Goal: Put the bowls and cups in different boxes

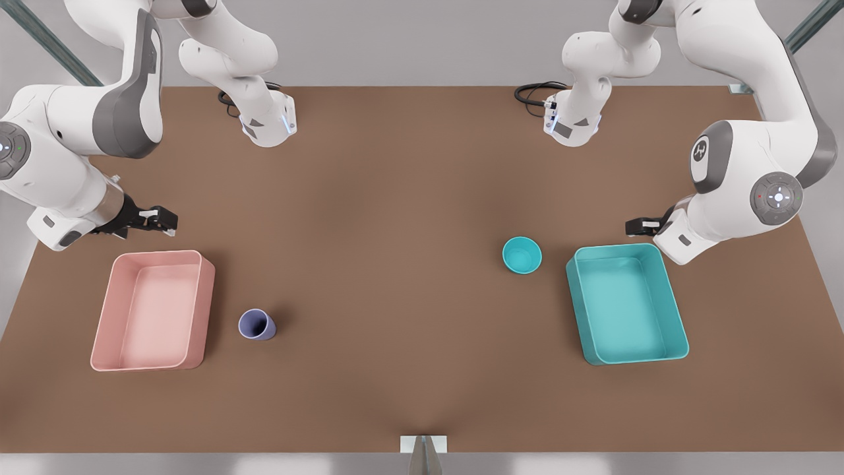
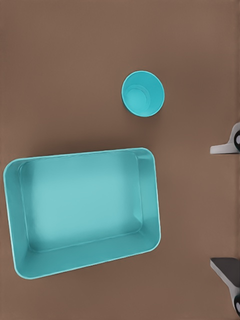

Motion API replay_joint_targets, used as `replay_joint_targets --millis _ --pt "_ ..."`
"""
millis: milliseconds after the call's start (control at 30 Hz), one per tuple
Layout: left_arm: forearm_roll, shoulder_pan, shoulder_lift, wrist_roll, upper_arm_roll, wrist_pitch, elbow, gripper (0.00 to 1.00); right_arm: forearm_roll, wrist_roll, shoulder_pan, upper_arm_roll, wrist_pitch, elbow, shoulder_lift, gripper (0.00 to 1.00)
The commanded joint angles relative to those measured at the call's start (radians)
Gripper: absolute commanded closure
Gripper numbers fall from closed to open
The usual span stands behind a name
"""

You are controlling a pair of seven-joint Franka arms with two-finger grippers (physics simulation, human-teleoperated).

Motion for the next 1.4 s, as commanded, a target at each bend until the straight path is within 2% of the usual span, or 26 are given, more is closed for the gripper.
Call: replay_joint_targets --millis 0,67,133,167,233,333,567,900,933,967,1000,1133,1233,1300,1333,1367 --pt "0.001 0.000 -0.001 -0.013 0.000 0.001 0.000 0.00 0.002 -0.014 0.000 0.000 0.002 -0.003 -0.001 0.00" --pt "0.004 -0.047 -0.003 -0.025 -0.001 0.051 -0.061 0.00 -0.004 -0.011 0.006 -0.002 0.001 -0.002 0.004 0.00" --pt "0.011 -0.204 -0.003 -0.148 -0.001 0.226 -0.230 0.00 -0.003 -0.014 0.029 -0.002 0.030 0.047 0.129 0.00" --pt "0.011 -0.271 0.014 -0.189 -0.001 0.358 -0.320 0.00 0.002 -0.013 0.046 0.001 0.105 0.060 0.184 0.00" --pt "0.011 -0.331 0.074 -0.210 -0.015 0.553 -0.432 0.00 0.011 -0.002 0.069 0.001 0.220 0.060 0.253 0.00" --pt "0.007 -0.413 0.138 -0.211 -0.018 0.685 -0.435 0.00 0.072 -0.001 0.063 0.001 0.359 0.057 0.367 0.00" --pt "0.005 -0.457 0.218 -0.210 -0.024 0.754 -0.481 0.00 0.094 -0.004 0.051 0.001 0.516 0.009 0.462 0.00" --pt "0.013 -0.465 0.349 -0.210 -0.024 0.824 -0.487 0.00 0.140 -0.010 0.022 0.001 0.579 0.009 0.557 0.00" --pt "0.013 -0.466 0.349 -0.211 -0.024 0.824 -0.487 0.18 0.141 -0.011 0.022 0.001 0.587 0.009 0.567 0.00" --pt "0.013 -0.465 0.349 -0.210 -0.024 0.823 -0.487 0.44 0.141 -0.010 0.022 0.000 0.590 0.009 0.571 0.00" --pt "0.011 -0.463 0.349 -0.211 -0.024 0.820 -0.486 0.60 0.140 -0.011 0.022 0.000 0.590 0.003 0.576 0.00" --pt "0.013 -0.468 0.343 -0.239 -0.024 0.780 -0.478 0.77 0.140 -0.011 0.022 0.000 0.616 -0.032 0.586 0.00" --pt "0.013 -0.463 0.339 -0.254 -0.024 0.711 -0.440 0.79 0.140 -0.011 0.022 0.000 0.631 -0.051 0.586 0.00" --pt "0.016 -0.463 0.310 -0.367 -0.023 0.552 -0.359 0.79 0.138 -0.011 0.022 0.000 0.645 -0.063 0.593 0.00" --pt "0.048 -0.459 0.289 -0.426 -0.023 0.469 -0.320 0.79 0.138 -0.011 0.022 0.000 0.651 -0.063 0.600 0.03" --pt "0.080 -0.443 0.266 -0.482 -0.018 0.393 -0.286 0.79 0.138 -0.011 0.023 0.000 0.651 -0.063 0.603 0.12"
